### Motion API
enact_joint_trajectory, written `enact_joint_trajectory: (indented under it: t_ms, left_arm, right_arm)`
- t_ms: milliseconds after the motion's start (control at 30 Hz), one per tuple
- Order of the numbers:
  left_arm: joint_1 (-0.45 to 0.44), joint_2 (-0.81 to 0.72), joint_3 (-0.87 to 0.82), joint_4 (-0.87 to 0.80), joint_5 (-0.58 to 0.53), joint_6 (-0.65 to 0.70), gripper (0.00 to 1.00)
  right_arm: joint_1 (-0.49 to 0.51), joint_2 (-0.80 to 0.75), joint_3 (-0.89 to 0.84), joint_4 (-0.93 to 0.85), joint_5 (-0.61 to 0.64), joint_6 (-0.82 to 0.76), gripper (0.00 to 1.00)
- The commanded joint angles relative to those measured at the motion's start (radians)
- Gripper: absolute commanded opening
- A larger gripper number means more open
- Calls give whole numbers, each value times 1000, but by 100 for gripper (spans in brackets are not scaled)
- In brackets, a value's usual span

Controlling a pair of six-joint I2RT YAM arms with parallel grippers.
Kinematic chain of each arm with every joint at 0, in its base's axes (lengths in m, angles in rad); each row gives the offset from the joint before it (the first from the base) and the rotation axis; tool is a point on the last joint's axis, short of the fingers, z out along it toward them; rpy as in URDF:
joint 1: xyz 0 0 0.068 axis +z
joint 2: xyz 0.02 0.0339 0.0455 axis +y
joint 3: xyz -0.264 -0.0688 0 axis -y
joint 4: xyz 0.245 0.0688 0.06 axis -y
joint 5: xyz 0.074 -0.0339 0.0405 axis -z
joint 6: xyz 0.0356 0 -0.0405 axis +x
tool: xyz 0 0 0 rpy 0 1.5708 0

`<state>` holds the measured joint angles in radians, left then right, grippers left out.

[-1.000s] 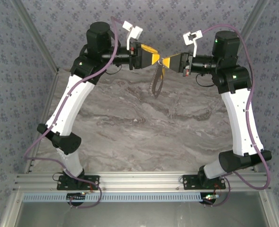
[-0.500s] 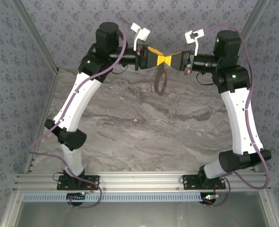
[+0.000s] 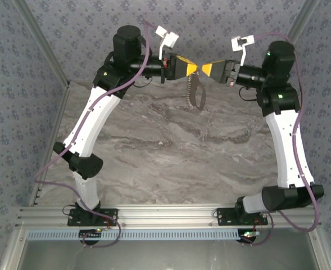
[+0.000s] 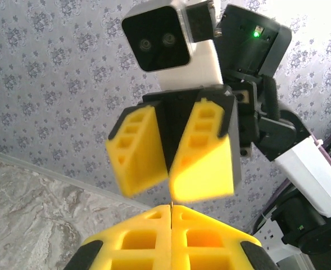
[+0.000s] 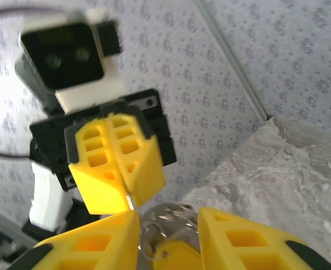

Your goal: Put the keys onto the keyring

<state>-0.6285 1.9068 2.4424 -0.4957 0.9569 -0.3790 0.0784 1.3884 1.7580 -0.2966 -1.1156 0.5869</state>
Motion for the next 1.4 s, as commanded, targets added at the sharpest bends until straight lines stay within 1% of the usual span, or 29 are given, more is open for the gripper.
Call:
enact_joint_trajectory:
  t_ms: [0,167,367,633,733,800,900,967,1000,1200,1233,1300,1367]
  left_arm:
    - [-3,-21,24,87,19,-31,0]
    - [-5,-29,23,156,9,-73,0]
    - [-9,-39,23,218,-31,-114,0]
    - [-34,-41,12,298,-47,-174,0]
    - [-46,-41,5,318,-47,-188,0]
    - [-52,-46,-7,328,-51,-193,0]
    - [-53,-63,-38,347,-62,-195,0]
    - [-53,-77,-62,354,-70,-189,0]
    - [-53,-84,-72,357,-76,-184,0]
    - [-51,-109,-107,358,-84,-163,0]
    - [-49,-111,-110,358,-83,-161,0]
    - [-48,-115,-118,358,-82,-158,0]
    - [-47,-119,-124,360,-83,-158,0]
  right_arm:
    - [-62,-62,-89,311,-23,229,42]
    - [-51,-110,-160,274,25,196,50]
    - [23,-166,-227,211,115,132,60]
    - [163,-150,-217,151,228,57,61]
    - [199,-137,-203,139,263,51,56]
    - [207,-137,-196,126,278,51,47]
    - [208,-147,-195,96,284,6,38]
    - [206,-156,-192,66,288,-12,34]
    - [205,-161,-192,52,289,-21,34]
    - [192,-190,-187,-33,298,-68,40]
    - [187,-194,-187,-40,298,-73,43]
    - [174,-202,-183,-56,300,-78,53]
    - [161,-209,-181,-62,300,-79,54]
